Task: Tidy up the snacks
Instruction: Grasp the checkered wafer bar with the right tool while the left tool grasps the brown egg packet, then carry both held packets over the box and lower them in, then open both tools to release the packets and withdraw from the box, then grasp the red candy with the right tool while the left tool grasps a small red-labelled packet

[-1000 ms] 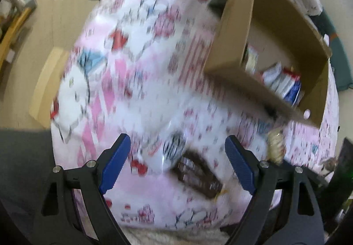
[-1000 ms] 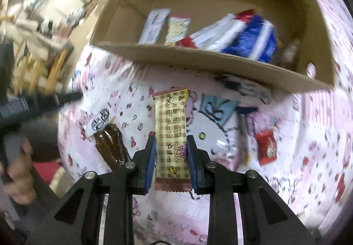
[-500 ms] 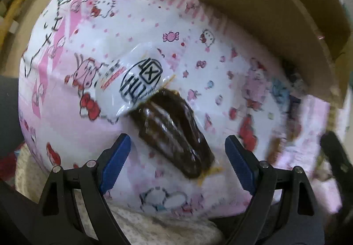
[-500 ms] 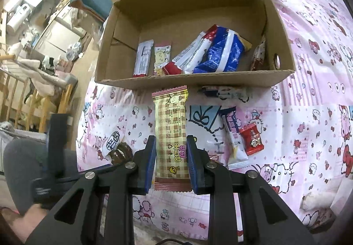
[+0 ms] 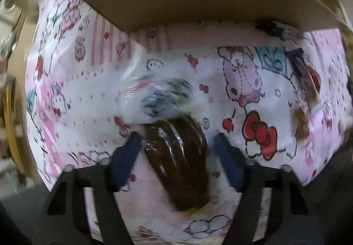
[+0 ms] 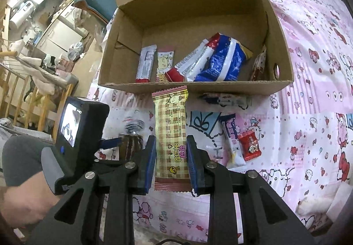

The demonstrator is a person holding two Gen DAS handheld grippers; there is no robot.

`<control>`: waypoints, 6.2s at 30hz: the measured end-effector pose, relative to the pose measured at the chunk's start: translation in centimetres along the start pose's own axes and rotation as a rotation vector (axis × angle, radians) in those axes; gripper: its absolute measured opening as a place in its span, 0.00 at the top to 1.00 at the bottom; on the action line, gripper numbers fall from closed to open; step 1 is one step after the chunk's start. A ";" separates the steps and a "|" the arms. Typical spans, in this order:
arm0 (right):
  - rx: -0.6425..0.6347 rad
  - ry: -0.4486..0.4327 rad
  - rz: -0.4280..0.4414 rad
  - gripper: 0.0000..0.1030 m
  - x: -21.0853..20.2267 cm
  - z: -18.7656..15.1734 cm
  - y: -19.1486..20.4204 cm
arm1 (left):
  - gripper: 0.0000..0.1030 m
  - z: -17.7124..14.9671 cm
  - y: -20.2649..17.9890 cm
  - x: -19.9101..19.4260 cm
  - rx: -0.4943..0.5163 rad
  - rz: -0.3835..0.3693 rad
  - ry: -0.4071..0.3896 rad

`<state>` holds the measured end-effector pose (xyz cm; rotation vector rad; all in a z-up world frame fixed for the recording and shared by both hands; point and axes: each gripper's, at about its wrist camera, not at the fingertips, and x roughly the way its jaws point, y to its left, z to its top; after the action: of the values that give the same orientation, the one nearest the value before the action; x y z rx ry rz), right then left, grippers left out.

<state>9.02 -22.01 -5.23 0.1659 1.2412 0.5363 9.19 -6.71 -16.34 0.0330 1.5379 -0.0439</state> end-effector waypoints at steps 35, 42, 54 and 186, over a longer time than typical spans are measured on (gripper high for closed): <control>0.055 -0.023 0.074 0.73 -1.0 -0.1 -0.5 | 0.90 -5.9 4.6 -11.9 -0.059 -0.177 -0.245; 0.068 -0.154 0.141 0.73 -3.6 1.3 -0.8 | 0.90 -3.3 7.0 -19.7 -0.100 -0.177 -0.469; 0.109 -0.272 0.106 0.73 -3.4 6.6 -3.4 | 0.90 4.7 6.9 -21.4 -0.146 -0.189 -0.580; 0.195 0.137 -0.109 0.86 4.8 -1.8 -5.8 | 0.88 0.0 -1.6 -1.4 0.000 -0.241 -0.118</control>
<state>10.12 -25.03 -12.26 0.2270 1.4276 0.3358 9.11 -8.29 -14.98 -0.1529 1.4170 -0.2328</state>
